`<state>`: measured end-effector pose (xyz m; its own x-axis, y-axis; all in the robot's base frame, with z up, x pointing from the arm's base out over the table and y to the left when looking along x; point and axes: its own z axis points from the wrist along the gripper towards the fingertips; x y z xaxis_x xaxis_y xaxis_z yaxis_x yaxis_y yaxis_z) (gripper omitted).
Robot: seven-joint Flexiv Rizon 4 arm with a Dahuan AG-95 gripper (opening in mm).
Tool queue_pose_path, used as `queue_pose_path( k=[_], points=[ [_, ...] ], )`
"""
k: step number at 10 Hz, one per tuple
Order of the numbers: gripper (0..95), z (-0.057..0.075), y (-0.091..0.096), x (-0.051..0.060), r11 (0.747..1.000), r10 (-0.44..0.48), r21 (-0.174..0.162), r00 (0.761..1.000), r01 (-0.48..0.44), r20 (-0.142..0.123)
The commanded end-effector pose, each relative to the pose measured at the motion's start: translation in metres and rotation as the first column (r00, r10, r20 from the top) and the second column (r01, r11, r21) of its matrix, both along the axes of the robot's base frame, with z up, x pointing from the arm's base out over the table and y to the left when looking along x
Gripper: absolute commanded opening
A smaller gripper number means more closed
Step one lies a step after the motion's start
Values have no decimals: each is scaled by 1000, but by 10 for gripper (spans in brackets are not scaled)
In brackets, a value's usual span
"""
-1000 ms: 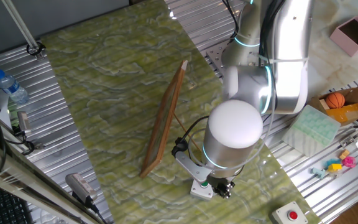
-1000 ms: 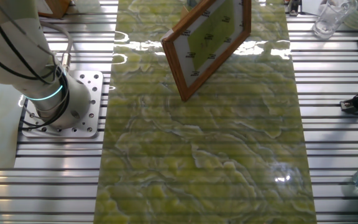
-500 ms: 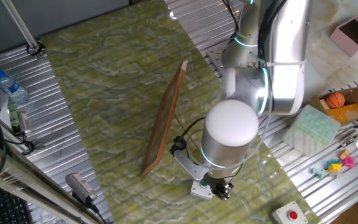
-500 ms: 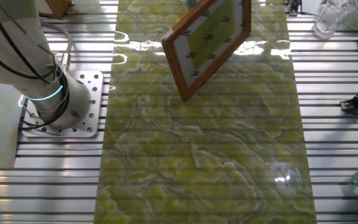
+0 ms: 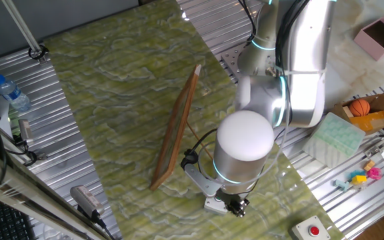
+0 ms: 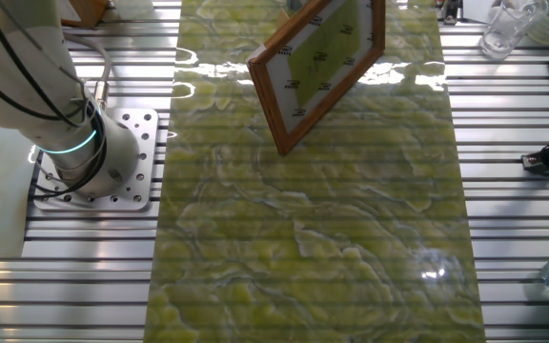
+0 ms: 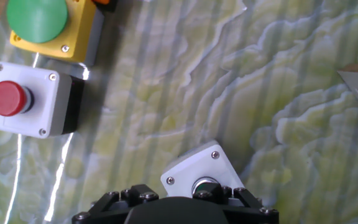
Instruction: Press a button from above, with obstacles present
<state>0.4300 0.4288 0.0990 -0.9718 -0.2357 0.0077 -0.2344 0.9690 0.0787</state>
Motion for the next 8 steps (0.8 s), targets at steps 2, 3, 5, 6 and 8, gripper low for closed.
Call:
queue_pose_path(
  k=[2, 3, 5, 6, 8],
  points=[
    [570, -3, 0, 0, 1000, -18, 3, 1000, 18, -22],
    [570, -5, 0, -1, 1000, -22, 10, 999, 22, -24],
    [570, -1, 0, 0, 1000, -21, 14, 999, 22, -27],
    [570, 2, 0, 0, 1000, -24, 12, 999, 25, -35],
    [570, 3, 1, 1, 999, -31, 13, 999, 32, -43]
  ],
)
